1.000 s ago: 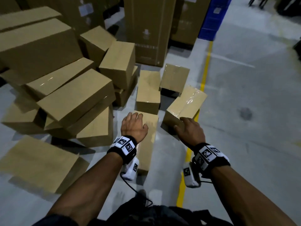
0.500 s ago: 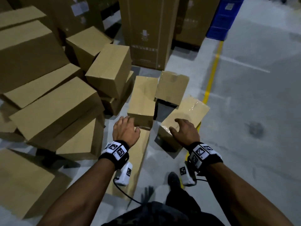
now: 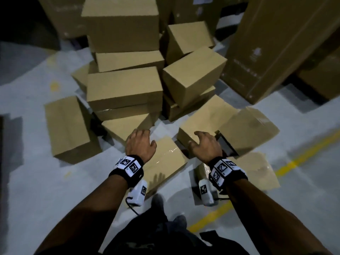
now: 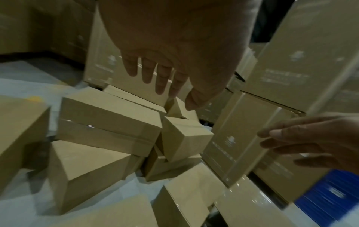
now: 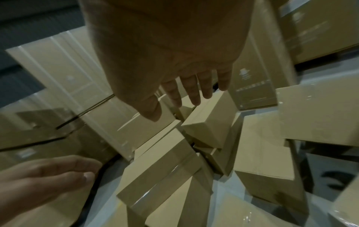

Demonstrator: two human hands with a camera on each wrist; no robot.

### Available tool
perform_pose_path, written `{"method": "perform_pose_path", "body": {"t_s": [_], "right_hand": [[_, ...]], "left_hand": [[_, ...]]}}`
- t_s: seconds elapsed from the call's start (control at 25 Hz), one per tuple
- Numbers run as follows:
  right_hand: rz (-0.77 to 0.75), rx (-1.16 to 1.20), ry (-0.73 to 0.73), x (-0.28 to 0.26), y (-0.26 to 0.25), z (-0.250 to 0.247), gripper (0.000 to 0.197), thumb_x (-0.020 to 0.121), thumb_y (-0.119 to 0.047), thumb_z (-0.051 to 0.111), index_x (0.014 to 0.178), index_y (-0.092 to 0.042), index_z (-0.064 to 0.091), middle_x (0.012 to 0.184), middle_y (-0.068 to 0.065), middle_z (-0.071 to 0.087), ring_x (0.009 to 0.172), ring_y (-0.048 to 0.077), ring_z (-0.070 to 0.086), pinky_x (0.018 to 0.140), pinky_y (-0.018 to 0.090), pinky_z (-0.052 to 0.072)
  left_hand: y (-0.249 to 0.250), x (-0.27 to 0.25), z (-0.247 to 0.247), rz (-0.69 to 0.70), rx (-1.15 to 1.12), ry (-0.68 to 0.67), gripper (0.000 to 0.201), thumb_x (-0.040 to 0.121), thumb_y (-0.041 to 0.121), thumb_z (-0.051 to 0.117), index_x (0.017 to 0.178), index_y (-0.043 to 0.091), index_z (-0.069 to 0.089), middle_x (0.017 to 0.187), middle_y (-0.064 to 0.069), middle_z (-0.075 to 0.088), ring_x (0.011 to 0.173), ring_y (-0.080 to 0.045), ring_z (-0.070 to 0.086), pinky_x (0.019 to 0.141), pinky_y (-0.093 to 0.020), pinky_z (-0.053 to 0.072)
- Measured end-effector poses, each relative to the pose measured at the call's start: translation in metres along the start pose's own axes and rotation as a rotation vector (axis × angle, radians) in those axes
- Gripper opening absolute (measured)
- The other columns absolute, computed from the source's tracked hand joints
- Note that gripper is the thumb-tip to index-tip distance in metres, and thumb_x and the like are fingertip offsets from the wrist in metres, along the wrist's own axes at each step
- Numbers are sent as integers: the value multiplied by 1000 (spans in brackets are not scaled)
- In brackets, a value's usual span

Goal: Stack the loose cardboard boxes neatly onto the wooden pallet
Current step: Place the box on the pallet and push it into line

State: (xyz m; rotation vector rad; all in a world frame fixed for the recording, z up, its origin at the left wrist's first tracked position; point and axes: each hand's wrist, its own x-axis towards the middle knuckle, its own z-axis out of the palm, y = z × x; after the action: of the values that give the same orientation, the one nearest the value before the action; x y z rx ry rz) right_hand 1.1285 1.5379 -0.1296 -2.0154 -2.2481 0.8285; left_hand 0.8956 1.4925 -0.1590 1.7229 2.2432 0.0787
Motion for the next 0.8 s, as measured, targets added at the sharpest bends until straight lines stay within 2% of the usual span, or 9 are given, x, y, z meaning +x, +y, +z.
{"method": "perform_pose_path", "body": {"t_s": [0.12,0.28,0.48,0.6,0.8], "right_hand": [[-81,-67,-52,32,-25,8,54,95,-39,54,144,-16,49,146,12,51,132,34,46,107,44,40],[-167,-141,-129,73,-50,26,49,94,-43,55,136,-17,55,139,12,56,126,35,51,101,41,42],[-269,-200,-233,103,-69,43,58,95,-46,56,146,-21,48,148,8,51,135,32,45,110,42,38],[-360,-248,-318,128,-74,56,58,97,-45,56,148,-21,45,151,8,47,138,32,42,110,42,35],[-524,-419,-507,166,-68,90,62,98,-47,54,152,-23,38,153,7,43,139,32,40,111,43,33]], "left_hand": [[-29,5,3,-126,-71,21,42,90,32,55,123,6,58,128,-17,60,127,-35,46,104,-43,39],[-61,11,11,-255,-122,30,46,91,31,57,130,7,56,129,-17,58,127,-35,46,104,-42,38],[-74,-3,27,-443,-176,12,53,95,36,52,141,9,49,143,-14,51,139,-33,36,111,-41,32],[-71,-15,42,-613,-277,26,58,90,40,45,137,5,54,136,-18,57,133,-35,43,105,-44,38],[-64,-32,88,-979,-490,-9,55,97,37,55,145,12,45,143,-13,51,135,-33,41,107,-44,40]]}}
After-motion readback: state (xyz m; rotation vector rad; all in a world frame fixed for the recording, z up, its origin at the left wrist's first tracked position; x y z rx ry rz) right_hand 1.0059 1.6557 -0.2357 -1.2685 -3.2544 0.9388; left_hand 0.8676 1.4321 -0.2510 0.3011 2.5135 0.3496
